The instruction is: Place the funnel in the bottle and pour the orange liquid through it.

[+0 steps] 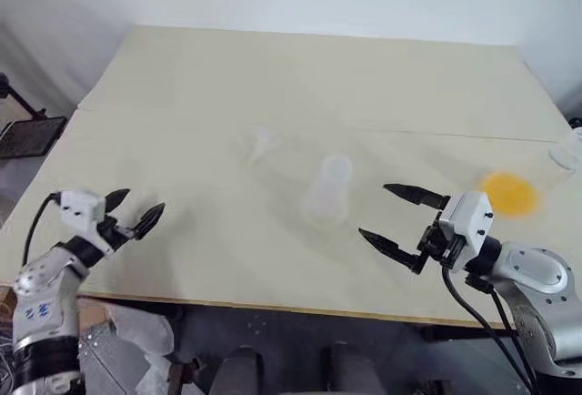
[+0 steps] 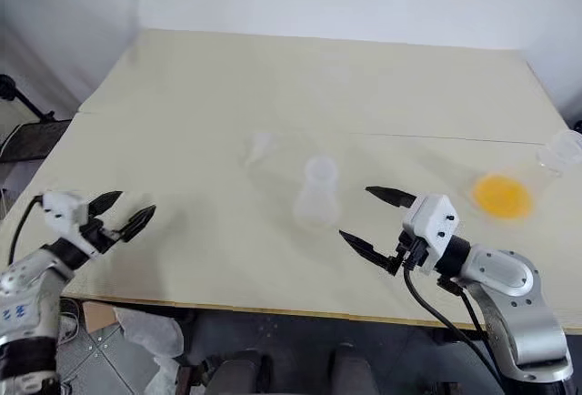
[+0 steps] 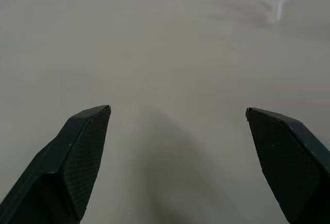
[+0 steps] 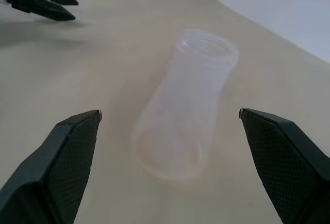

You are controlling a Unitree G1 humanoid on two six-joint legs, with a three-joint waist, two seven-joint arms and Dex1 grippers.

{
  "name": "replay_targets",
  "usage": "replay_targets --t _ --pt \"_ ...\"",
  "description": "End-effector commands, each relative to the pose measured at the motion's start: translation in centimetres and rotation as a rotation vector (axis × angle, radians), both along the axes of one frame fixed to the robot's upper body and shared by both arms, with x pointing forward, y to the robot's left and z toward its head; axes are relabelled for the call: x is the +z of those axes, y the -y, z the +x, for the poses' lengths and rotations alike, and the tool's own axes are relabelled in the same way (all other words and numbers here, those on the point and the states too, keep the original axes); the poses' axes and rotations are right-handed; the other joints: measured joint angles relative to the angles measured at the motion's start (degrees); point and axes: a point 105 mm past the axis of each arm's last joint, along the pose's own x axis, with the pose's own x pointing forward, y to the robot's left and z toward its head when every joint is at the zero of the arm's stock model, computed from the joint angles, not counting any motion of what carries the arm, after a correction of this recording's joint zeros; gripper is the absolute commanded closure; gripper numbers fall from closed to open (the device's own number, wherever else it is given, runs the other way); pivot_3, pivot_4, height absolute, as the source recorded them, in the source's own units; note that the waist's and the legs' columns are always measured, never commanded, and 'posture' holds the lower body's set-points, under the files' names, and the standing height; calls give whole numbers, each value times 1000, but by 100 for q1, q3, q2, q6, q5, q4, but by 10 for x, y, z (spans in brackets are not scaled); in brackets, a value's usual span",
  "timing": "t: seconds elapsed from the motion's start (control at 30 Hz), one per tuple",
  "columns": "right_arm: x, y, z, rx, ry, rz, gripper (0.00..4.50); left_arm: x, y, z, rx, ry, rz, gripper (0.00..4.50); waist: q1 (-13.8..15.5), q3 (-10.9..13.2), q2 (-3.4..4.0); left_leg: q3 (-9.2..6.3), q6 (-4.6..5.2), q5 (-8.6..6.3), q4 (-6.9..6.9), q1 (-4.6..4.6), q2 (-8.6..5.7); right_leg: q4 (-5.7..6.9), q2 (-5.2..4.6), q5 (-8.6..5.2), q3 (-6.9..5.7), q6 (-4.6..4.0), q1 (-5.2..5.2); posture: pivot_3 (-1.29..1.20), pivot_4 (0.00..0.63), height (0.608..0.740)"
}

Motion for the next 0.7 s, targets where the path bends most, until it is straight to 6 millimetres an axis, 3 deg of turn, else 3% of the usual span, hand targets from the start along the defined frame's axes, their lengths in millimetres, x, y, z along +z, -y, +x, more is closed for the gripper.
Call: replay_targets --t 0.03,0.23,0.33,0.43,0.53,0.7 --pt "8 4 -1 2 41 -5 0 14 42 0 -141 10 -2 33 57 1 3 -13 1 0 0 1 -3 -7 -2 0 -2 0 8 0 150 740" --pt "7 5 -5 -2 33 -9 0 32 101 34 -268 -68 13 33 85 5 9 -25 0 1 -3 2 -4 -42 16 4 -33 4 43 0 150 740" --pt "7 6 -7 -12 31 -12 0 38 125 51 -341 -125 109 33 74 6 11 -22 2 1 -3 3 -11 -39 16 8 -33 12 48 0 150 740" --pt "7 7 -10 -29 33 -8 0 56 149 79 -386 -159 156 33 54 10 16 -23 4 3 -3 2 -39 -40 20 9 -34 14 48 0 150 740" --pt "6 6 -12 -45 35 -2 0 66 156 97 -383 -155 231 33 8 11 19 -22 6 7 -3 2 -44 -41 22 9 -34 15 47 0 150 740" --pt "5 6 -17 -83 36 16 0 70 155 103 -395 -154 231 33 -75 15 24 -18 6 7 -13 1 -44 -40 21 10 -33 17 38 0 150 740"
